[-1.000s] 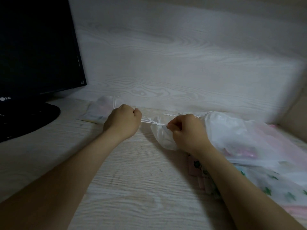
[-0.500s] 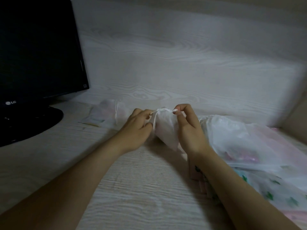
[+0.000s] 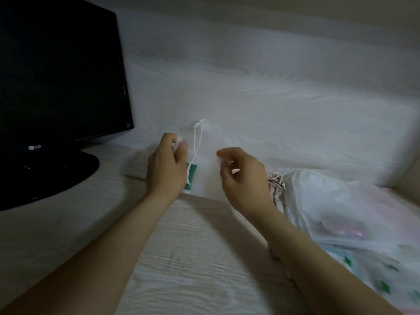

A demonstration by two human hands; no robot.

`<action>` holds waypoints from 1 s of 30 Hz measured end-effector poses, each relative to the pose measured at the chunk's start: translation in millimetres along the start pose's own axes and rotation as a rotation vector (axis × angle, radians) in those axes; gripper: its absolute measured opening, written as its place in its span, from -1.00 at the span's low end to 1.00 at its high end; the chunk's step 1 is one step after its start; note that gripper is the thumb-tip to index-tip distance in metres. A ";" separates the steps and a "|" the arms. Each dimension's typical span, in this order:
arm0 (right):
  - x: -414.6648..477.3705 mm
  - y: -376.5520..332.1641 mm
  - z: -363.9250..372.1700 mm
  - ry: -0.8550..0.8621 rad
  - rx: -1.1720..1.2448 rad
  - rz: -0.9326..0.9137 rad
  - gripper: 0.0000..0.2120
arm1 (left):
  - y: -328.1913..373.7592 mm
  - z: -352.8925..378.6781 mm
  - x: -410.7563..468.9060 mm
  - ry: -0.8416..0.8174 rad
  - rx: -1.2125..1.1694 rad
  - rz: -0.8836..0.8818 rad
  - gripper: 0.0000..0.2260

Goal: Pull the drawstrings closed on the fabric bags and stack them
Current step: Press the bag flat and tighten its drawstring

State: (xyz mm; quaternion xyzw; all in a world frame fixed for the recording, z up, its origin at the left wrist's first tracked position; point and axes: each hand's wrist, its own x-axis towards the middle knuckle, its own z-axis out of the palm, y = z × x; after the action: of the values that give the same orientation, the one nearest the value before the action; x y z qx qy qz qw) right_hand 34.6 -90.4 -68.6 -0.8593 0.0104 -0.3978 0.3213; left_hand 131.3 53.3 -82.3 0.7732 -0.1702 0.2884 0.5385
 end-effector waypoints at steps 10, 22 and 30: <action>25.3 -14.1 75.5 -0.385 -0.112 0.071 -0.42 | -39.9 -25.5 23.5 0.122 0.323 -0.042 -0.70; 15.6 -7.3 96.1 -0.322 -0.033 0.130 -0.45 | -44.7 -21.3 17.2 -0.464 0.771 -0.211 -0.77; 20.9 -28.9 40.1 -0.113 -0.126 0.036 -0.78 | -17.6 6.3 -11.1 -0.497 0.433 0.111 -0.78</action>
State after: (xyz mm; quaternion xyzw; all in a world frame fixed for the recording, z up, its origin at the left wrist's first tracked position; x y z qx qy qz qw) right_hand 69.7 -51.4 -57.4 -0.8985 0.0329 -0.3414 0.2740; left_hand 134.5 53.4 -103.7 0.9059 -0.2729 0.1492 0.2874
